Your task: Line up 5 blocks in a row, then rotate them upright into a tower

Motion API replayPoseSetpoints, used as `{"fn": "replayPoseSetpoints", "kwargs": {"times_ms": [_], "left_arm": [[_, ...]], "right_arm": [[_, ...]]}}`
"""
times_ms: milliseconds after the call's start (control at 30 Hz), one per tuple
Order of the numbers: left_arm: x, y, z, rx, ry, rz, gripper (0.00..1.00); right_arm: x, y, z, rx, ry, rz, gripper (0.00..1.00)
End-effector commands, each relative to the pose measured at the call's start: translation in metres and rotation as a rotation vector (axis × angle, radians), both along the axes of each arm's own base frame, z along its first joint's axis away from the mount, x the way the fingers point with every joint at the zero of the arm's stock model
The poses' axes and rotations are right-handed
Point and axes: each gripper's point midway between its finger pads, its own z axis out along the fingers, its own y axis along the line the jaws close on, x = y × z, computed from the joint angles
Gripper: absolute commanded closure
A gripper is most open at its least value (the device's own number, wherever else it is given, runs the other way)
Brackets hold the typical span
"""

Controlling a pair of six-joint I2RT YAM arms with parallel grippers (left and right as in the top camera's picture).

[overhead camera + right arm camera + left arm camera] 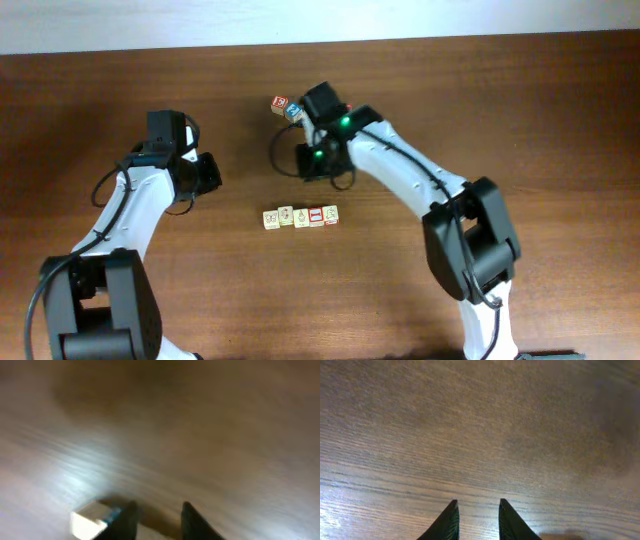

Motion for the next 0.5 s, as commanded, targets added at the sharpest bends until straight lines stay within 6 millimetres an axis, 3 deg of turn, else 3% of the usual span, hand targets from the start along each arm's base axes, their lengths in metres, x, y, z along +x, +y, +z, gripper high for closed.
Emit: {"fn": "replayPoseSetpoints", "kwargs": {"times_ms": [0,100,233,333,467], "left_arm": [[0.005,0.025,0.002,0.013,-0.015,0.068,0.78],[0.003,0.037,0.001,0.013,-0.013,0.098,0.79],[0.001,0.037,0.0,0.012,-0.002,0.099,0.8],[-0.001,0.037,0.0,0.011,0.007,0.099,0.8],[-0.003,0.037,-0.001,0.011,0.018,0.099,0.81]], "right_arm": [[-0.006,0.033,0.001,-0.003,-0.071,0.063,0.84],[-0.011,0.045,-0.014,-0.008,-0.066,0.087,0.96],[-0.015,0.045,-0.028,-0.015,-0.026,0.077,0.96],[-0.033,0.045,-0.039,-0.045,0.029,0.092,0.96],[-0.041,0.048,-0.042,-0.056,0.052,0.083,0.96]]}}
